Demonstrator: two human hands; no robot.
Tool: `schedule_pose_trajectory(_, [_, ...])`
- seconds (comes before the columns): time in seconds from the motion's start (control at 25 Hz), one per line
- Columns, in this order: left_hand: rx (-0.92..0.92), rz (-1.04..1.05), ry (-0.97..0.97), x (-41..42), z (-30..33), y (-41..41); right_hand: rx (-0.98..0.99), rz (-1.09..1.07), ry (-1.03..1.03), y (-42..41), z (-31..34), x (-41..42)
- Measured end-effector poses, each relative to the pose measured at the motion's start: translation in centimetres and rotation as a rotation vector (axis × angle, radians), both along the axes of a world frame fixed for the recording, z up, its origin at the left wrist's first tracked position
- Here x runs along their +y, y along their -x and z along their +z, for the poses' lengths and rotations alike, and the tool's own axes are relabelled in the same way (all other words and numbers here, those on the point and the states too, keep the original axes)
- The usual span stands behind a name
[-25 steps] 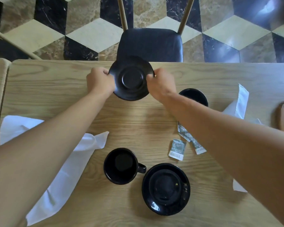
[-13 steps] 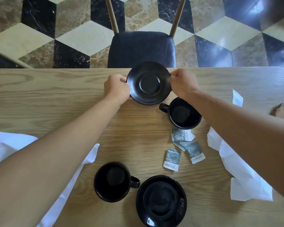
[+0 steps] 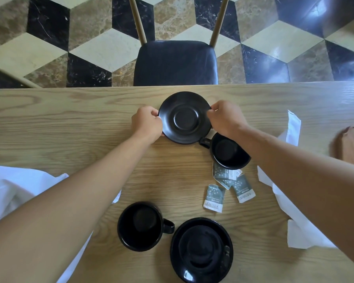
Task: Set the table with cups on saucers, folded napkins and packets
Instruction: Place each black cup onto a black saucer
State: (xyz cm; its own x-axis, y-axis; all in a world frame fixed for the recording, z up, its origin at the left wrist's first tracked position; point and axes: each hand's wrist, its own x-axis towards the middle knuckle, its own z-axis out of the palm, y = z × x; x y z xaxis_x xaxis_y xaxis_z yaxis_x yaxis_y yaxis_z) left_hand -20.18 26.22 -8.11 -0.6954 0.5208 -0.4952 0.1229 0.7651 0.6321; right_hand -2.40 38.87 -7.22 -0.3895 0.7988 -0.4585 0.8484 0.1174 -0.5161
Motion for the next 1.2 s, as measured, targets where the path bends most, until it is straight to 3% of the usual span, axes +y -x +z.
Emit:
schedule_pose_trajectory(0.44, [0.024, 0.005, 0.026, -0.7, 0.9, -0.9, -0.019, 0.009, 0.012, -1.0, 0.5, -0.3])
schedule_pose_trajectory(0.56, [0.211, 0.018, 0.054, -1.5, 1.9, -1.4, -0.004, -0.043, -0.102, -2.4, 1.7, 0.1])
schedule_pose_trajectory(0.68, [0.300, -0.247, -0.117, -2.2, 2.9, -3.1, 0.027, -0.121, -0.185, -5.8, 2.5, -0.2])
schedule_pose_trajectory(0.8, [0.213, -0.723, -0.204, -1.7, 2.9, -6.3, 0.063, -0.193, -0.203, -9.5, 2.3, -2.6])
schedule_pose_trajectory(0.88, [0.205, -0.890, -0.193, -1.0, 2.5, -8.0, 0.069, -0.210, -0.187, -11.0, 2.2, -4.5])
schedule_pose_trajectory(1.08, [0.325, -0.930, -0.151, -0.4, 1.8, -9.1, 0.005, -0.186, -0.101, -12.3, 1.4, -7.3])
schedule_pose_trajectory(1.2, [0.335, -0.928, -0.144, -0.4, 1.8, -9.1, 0.077, -0.238, -0.004, -12.6, 1.1, -7.7])
